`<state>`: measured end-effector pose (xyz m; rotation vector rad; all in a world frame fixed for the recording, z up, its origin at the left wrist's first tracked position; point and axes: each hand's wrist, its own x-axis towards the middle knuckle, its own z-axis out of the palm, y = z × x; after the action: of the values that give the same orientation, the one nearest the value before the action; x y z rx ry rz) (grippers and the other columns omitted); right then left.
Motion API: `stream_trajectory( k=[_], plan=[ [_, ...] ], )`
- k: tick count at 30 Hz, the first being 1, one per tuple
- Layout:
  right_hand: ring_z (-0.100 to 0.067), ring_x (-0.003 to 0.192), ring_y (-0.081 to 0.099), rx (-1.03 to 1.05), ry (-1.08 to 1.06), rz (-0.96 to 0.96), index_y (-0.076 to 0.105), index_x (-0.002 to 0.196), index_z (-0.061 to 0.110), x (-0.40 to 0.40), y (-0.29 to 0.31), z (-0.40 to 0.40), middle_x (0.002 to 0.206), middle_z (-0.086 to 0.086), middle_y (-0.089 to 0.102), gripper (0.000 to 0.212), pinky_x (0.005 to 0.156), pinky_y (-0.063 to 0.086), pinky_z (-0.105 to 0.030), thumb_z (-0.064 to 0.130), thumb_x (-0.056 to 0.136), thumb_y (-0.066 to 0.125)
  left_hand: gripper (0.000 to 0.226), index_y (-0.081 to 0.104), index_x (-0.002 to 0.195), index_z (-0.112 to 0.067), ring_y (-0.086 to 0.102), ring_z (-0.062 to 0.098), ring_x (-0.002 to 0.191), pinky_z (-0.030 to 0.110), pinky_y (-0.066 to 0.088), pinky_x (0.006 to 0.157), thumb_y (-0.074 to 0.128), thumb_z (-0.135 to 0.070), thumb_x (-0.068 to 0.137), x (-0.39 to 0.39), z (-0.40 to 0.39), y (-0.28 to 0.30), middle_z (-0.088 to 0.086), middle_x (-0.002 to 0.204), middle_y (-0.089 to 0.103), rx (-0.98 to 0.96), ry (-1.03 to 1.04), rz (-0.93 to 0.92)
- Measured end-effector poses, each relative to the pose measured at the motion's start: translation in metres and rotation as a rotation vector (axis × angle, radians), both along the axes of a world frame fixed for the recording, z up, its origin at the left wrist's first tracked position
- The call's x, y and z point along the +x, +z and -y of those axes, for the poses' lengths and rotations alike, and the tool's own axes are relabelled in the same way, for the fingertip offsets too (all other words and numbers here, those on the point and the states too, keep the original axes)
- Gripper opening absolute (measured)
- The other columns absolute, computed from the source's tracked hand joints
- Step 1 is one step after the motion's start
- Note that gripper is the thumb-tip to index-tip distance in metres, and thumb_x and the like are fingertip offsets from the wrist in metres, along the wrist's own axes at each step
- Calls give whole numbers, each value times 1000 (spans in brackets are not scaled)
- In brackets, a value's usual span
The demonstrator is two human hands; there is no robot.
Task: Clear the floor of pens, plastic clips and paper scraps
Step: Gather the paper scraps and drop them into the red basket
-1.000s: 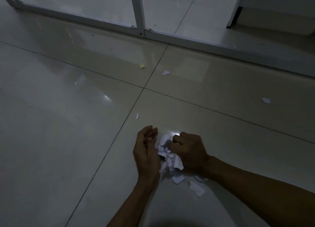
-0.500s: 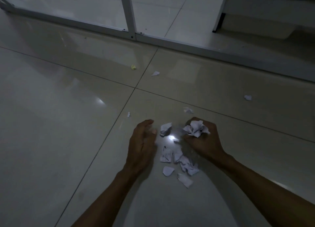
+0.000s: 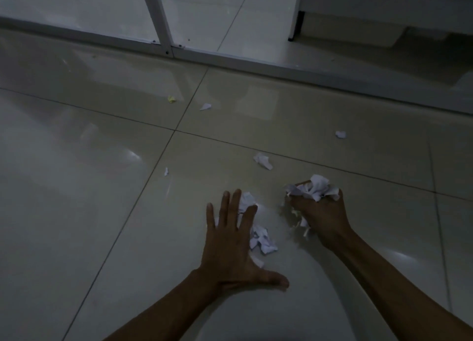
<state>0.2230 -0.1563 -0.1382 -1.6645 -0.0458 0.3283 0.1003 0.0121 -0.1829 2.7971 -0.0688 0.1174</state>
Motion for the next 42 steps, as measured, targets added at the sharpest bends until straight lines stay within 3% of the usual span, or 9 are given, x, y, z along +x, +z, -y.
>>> stream_trajectory(
  k=[3, 6, 9, 12, 21, 32, 36, 40, 42],
  plan=[
    [-8, 34, 53, 38, -76, -74, 61, 54, 7, -8, -1, 1, 43, 4, 59, 30, 38, 41, -17, 0, 79, 74, 107, 35, 140, -15, 9, 41, 146, 64, 10, 113, 44, -91, 65, -1, 28, -3, 20, 156, 23, -31, 112, -9],
    [-19, 38, 57, 84, -113, -246, 69, 67, 7, -10, -2, 3, 59, -13, 67, 13, 37, 43, -22, 8, 76, 78, 46, 50, 115, -13, 30, 43, 139, 61, 30, 107, 40, -53, 96, 0, 38, -7, 21, 140, 48, 19, 95, 93],
    [-29, 61, 64, 138, -143, -365, 72, 89, -2, -6, -6, 8, 84, -30, 68, 23, 37, 45, -20, 14, 74, 80, 18, 61, 91, -4, 47, 43, 119, 55, 42, 95, 49, -19, 91, 1, 36, -12, 22, 115, 61, 94, -12, 230],
    [-26, 70, 69, 273, -149, -425, 71, 95, 3, -5, -4, 10, 91, -20, 70, 33, 56, 56, -26, 14, 66, 81, 7, 56, 78, -7, 46, 35, 100, 45, 44, 80, 55, -14, 82, 1, 33, -6, 17, 103, 60, 121, -46, 242],
    [-11, 43, 56, 395, -292, -503, 64, 74, 9, -3, 14, 19, 54, 0, 57, 14, 42, 46, -21, -4, 80, 67, 26, 47, 65, -20, 45, 19, 49, 24, 21, 43, 65, -24, 85, -5, 36, -1, 0, 57, 46, 196, 32, 241],
    [-16, 49, 57, 381, -318, -512, 68, 81, 10, 2, 20, 39, 66, -6, 61, 12, 44, 47, -23, -2, 81, 65, 23, 42, 80, -22, 50, 16, 41, 22, 33, 41, 51, -38, 93, 32, 43, 22, -4, 51, 50, -312, 64, 264],
    [-24, 62, 63, 398, -343, -521, 72, 81, 11, 0, 22, 49, 91, -12, 68, 13, 53, 54, -27, 12, 70, 80, 48, 64, 97, -21, 61, 25, 47, 27, 45, 41, 31, -55, 99, 68, 65, 27, 1, 60, 62, -88, 124, 252],
    [-47, 114, 56, 429, -452, -519, 67, 95, 6, -2, 25, 60, 133, -21, 56, 15, 101, 46, -51, -4, 87, 58, 58, 66, 95, -25, 57, 26, 41, 24, 34, 46, 33, -71, 82, 73, 79, 18, 2, 64, 59, 217, 198, 100],
    [-42, 104, 61, 423, -461, -500, 66, 95, 7, -1, 25, 64, 122, -12, 64, 16, 87, 54, -37, -4, 88, 57, 57, 61, 83, -24, 56, 25, 42, 24, 28, 49, 37, -76, 75, 70, 79, 12, 1, 68, 56, 222, 148, 65]
  ],
)
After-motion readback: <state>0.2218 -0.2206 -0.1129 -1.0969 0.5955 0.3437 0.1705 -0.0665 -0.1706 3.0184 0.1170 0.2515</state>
